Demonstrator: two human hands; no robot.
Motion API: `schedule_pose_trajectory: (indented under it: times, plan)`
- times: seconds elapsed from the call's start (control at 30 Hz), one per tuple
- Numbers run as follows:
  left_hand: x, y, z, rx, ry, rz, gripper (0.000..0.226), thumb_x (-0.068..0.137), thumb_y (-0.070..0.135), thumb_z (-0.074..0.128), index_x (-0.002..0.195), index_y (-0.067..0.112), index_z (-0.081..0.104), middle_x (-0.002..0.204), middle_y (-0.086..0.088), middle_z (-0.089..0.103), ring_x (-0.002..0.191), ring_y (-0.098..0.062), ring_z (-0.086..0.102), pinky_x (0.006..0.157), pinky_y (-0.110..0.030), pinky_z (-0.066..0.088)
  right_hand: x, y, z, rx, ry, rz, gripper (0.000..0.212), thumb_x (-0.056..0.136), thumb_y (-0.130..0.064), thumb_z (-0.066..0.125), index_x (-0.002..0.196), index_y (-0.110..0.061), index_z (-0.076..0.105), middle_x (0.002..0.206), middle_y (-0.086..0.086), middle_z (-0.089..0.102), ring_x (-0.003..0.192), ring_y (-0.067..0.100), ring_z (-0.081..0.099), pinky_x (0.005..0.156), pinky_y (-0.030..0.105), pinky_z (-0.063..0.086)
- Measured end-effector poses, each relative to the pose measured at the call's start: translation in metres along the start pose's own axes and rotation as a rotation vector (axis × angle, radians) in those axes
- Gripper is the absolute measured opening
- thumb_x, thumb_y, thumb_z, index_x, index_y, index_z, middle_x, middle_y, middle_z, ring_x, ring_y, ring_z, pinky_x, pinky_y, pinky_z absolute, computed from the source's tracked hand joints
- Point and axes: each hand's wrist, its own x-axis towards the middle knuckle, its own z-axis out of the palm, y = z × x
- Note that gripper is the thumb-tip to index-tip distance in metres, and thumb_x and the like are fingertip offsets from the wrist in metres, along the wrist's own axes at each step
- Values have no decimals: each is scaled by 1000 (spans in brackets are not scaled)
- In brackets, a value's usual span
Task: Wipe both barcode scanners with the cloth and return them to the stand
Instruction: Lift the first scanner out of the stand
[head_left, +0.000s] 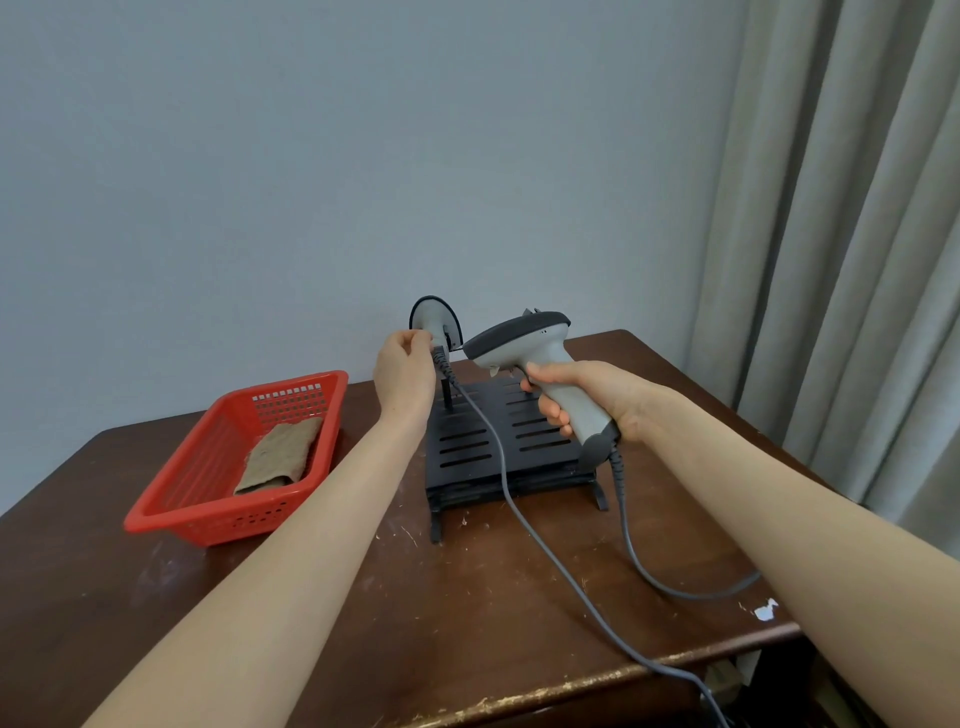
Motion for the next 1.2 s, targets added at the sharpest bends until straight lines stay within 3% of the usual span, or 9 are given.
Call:
schedule_pose_trajectory:
  times: [0.17,0.3,0.47,0.57,0.77,0.93,1.1,1.2]
  plan:
    - [1,6,-1,-94,-21,-37,19,95,20,43,99,12,60,92,1,62,96,-17,59,86,-37,49,2,-2,0,-23,-35,-8,30,88,-39,59,98,-10,58,56,0,49,46,10,45,45,20,41]
    - [1,10,-3,-358,-111,-168,36,100,32,36,112,8,61,106,-4,65,100,-16,61,76,-26,49,4,-5,-2,-35,-82,-52,46,85,-46,57,113,-9,61,59,2,49,48,10,44,47,20,41]
    - [4,8,-14,-528,-146,-207,51,101,44,31,114,5,61,106,-5,67,100,-18,64,81,-29,53,7,-15,-2,-54,-163,-46,44,79,-49,56,104,-14,60,65,3,54,54,12,47,53,22,43]
    - [7,10,-17,-560,-196,-206,58,100,48,28,121,3,58,114,-8,65,106,-19,63,78,-26,52,9,-18,1,-74,-202,-39,46,79,-46,59,108,-10,58,65,3,52,54,12,46,50,20,44]
    - [8,11,-16,-583,-250,-215,67,99,53,24,127,0,54,129,-14,58,114,-21,57,96,-30,44,15,-21,10,-159,-144,-91,47,77,-44,66,106,-7,61,58,2,48,51,12,41,51,23,39]
    - [6,11,-15,-579,-262,-211,67,100,53,23,125,0,55,129,-15,59,118,-23,57,99,-30,43,16,-22,13,-189,-82,-102,33,85,-38,64,98,-8,58,57,2,48,48,12,42,52,25,39]
    - [3,10,-15,-569,-278,-205,66,100,52,23,123,1,57,125,-14,61,112,-21,59,94,-28,45,12,-24,16,-222,-60,-111,29,86,-35,64,92,-8,57,56,1,49,48,12,42,53,25,39]
    - [3,10,-16,-575,-289,-205,67,99,53,23,123,1,57,126,-15,60,115,-22,58,98,-30,44,12,-25,17,-228,-61,-114,28,86,-35,64,92,-8,56,55,1,49,47,12,42,52,24,39]
